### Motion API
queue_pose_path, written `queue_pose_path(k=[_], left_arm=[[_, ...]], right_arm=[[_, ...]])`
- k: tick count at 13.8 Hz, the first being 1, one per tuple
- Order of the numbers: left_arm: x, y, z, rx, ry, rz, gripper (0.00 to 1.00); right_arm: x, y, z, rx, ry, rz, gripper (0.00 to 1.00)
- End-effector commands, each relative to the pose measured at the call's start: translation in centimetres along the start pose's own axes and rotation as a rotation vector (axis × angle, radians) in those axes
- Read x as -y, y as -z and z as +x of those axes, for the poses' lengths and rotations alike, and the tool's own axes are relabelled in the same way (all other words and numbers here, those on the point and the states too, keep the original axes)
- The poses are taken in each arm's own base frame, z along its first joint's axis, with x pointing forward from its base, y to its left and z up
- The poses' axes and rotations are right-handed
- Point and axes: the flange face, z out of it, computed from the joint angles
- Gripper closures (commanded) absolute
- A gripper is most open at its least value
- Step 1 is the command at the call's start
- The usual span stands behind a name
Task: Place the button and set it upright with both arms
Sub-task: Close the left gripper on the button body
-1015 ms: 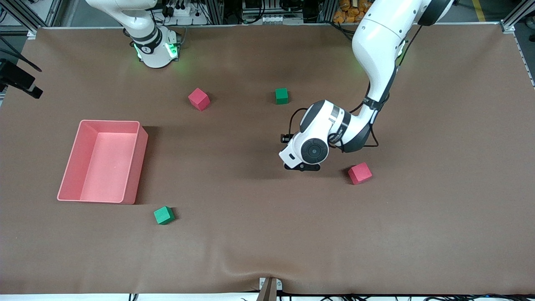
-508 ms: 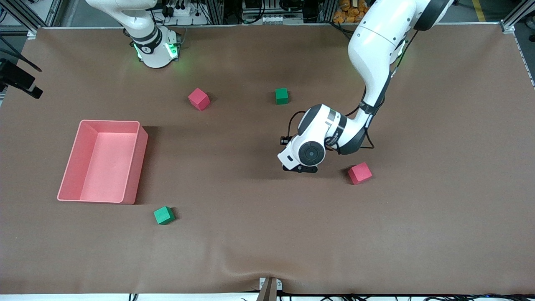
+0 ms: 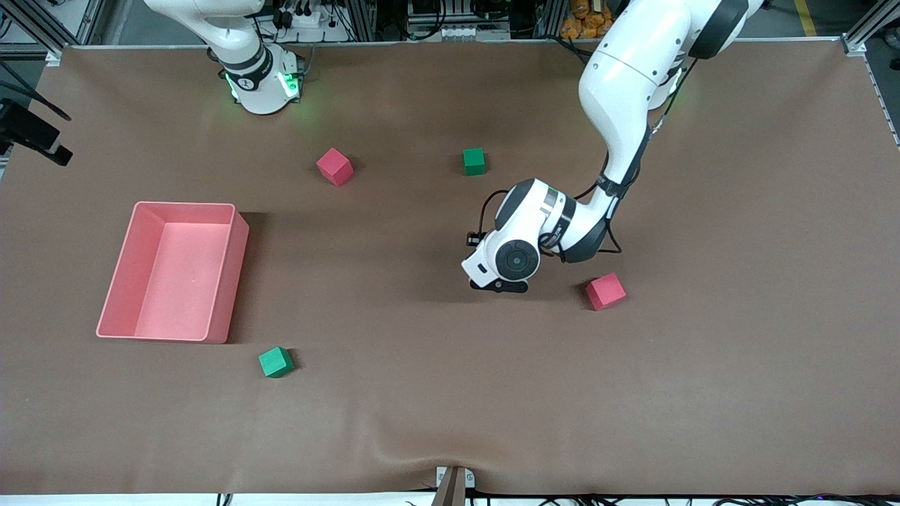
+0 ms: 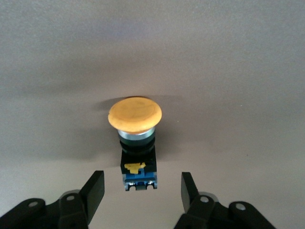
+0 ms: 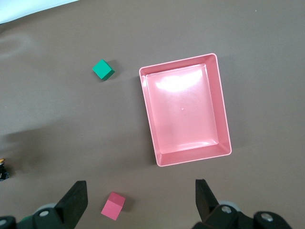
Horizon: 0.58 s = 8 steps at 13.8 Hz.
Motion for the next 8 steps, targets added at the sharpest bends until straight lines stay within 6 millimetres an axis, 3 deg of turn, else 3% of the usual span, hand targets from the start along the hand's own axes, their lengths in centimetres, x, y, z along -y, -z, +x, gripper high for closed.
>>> queue_pose_path(k=[1, 8], left_arm=[[-0.5, -0.3, 0.4, -0.013, -0.022, 0.013, 0.32], [-0.4, -1.3, 0.7, -0.002, -0.023, 0.025, 0.40]], right_arm=[[0.0, 0.5, 0.0, -0.005, -0.012, 0.013, 0.00], [0.0, 0.5, 0.0, -0.005, -0.012, 0.013, 0.00]])
